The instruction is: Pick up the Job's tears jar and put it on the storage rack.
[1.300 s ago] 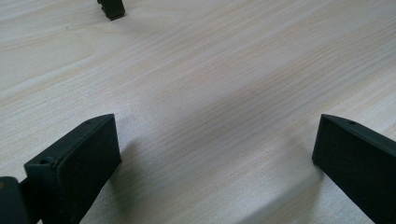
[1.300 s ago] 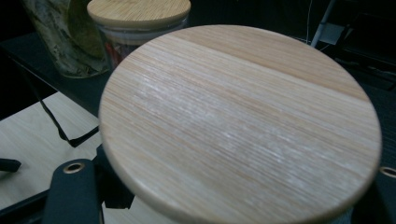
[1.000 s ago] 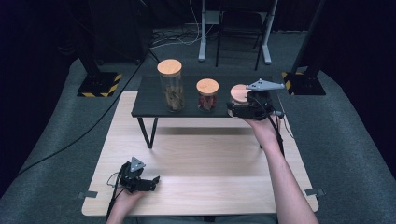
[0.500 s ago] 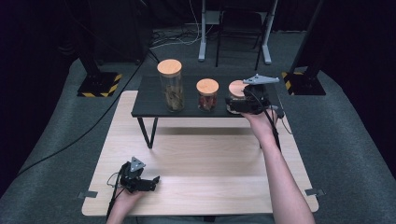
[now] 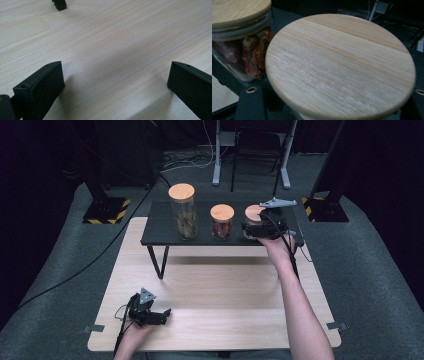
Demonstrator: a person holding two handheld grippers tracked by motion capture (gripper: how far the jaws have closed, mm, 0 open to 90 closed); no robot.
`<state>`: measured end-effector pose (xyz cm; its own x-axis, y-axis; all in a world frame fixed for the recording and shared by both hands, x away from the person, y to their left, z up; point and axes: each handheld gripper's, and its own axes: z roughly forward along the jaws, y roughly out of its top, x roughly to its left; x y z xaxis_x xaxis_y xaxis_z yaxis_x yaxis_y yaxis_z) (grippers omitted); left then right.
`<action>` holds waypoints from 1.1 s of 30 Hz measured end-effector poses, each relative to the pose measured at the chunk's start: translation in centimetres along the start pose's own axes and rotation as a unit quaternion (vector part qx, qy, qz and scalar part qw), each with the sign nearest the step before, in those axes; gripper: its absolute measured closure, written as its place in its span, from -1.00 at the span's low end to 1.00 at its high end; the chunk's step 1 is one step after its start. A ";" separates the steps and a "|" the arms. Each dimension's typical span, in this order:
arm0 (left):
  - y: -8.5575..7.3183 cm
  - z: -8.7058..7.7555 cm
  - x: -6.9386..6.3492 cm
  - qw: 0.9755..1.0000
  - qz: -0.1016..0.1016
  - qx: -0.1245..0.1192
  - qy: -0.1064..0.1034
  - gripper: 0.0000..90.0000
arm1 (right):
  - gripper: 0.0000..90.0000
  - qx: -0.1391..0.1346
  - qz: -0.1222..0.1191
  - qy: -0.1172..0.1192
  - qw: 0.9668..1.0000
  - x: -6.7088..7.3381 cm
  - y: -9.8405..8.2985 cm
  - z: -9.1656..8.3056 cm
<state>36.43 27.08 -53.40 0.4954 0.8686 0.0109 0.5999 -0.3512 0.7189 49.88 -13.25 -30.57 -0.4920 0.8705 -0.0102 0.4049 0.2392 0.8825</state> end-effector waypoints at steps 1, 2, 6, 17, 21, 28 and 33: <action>0.0 0.0 0.0 1.000 0.000 0.000 0.000 -0.99 | -0.45 0.000 0.001 0.000 1.000 0.0 0.0 0.0; 0.0 0.0 0.0 1.000 0.000 0.000 0.000 -0.99 | -0.45 0.000 0.001 0.000 1.000 0.0 0.0 0.1; 0.0 0.0 0.0 1.000 0.000 0.000 0.000 -0.99 | -0.45 0.000 0.002 0.002 1.000 -0.1 0.0 0.1; 0.0 0.0 0.0 1.000 0.000 0.000 0.000 -0.99 | -0.62 -0.013 0.011 -0.001 1.000 0.1 0.1 -0.6; 0.0 0.0 0.0 1.000 0.000 0.000 0.000 -0.99 | -0.70 -0.024 0.006 -0.003 1.000 0.4 0.1 -1.3; 0.0 0.0 0.0 1.000 0.000 0.000 0.000 -0.99 | -0.73 -0.030 0.009 0.000 1.000 0.6 -0.6 -2.4; 0.0 0.0 0.0 1.000 0.000 0.000 0.000 -0.99 | -0.74 -0.033 0.014 0.005 0.999 0.7 -1.4 -3.1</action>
<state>36.43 27.08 -53.40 0.4955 0.8686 0.0112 0.5996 -0.3513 0.7190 46.59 -14.30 -30.32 -0.4888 0.8722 0.0187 0.3663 0.1857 0.9118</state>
